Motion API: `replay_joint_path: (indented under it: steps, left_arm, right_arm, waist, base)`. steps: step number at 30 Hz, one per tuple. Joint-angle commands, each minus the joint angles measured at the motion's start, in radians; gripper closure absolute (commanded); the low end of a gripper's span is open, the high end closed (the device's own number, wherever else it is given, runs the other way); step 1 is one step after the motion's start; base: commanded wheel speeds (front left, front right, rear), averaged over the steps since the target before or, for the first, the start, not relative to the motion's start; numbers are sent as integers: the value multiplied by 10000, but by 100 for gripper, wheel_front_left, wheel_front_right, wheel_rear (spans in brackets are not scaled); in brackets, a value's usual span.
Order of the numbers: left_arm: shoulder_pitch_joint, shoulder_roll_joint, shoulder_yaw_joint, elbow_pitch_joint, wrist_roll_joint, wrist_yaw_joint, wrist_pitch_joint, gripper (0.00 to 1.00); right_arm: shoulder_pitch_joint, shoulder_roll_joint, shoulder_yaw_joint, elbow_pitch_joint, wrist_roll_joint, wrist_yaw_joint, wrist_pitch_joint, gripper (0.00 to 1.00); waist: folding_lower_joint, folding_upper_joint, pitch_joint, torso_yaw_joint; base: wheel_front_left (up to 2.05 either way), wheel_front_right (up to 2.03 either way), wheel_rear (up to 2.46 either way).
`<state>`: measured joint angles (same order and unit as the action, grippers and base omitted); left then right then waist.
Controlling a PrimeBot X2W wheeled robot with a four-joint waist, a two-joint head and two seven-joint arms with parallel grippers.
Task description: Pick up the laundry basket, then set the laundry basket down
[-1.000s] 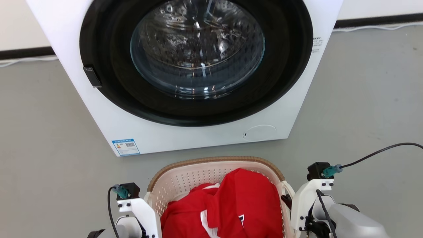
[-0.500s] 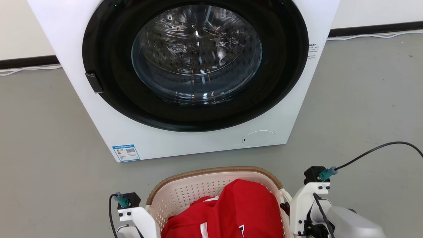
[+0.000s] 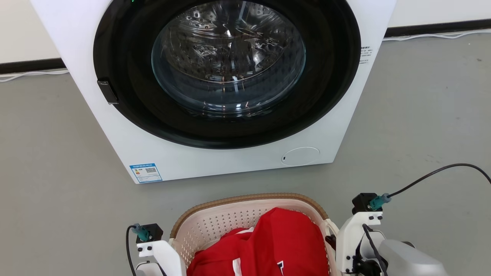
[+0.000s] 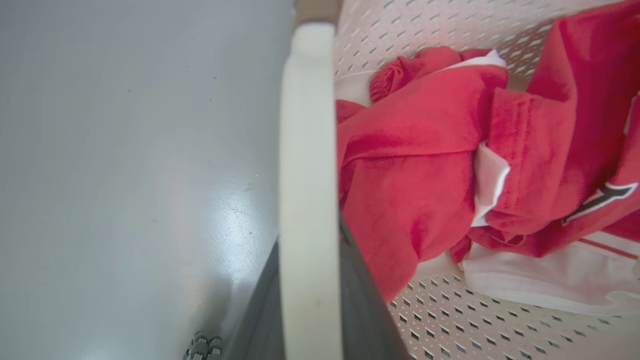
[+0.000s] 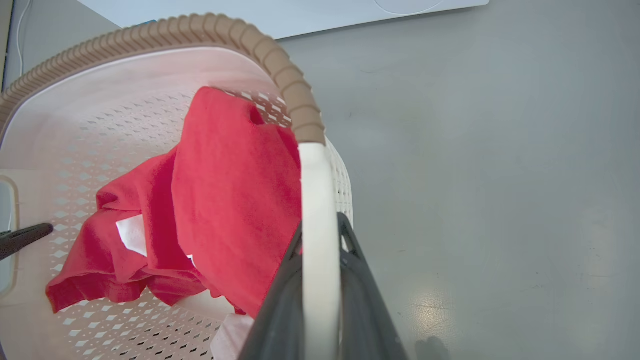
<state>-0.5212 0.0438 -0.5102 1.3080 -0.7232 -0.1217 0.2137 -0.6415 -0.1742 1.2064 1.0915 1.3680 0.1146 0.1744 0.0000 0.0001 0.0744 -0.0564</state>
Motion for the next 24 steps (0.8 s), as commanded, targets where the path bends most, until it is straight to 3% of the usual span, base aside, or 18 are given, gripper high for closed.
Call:
replay_joint_path:
  steps: [1,13,24]
  left_arm:
    - [-265,84,193,-183,-64,-25,-120,100]
    - [-332,109,132,-176,-134,5,-239,100]
    - [-1094,95,-7,-205,-44,6,-1292,100]
  right_arm:
    - [-249,199,52,-129,131,161,-166,100]
    - [-338,164,210,-188,261,161,-347,100]
    - [-769,-149,276,-425,267,161,-1048,100]
  waist:
    - [0,-1,19,1]
    - [0,-1,267,-3]
    - [0,-1,1796,113]
  base:
    - [0,0,0]
    - [0,0,0]
    - [0,0,0]
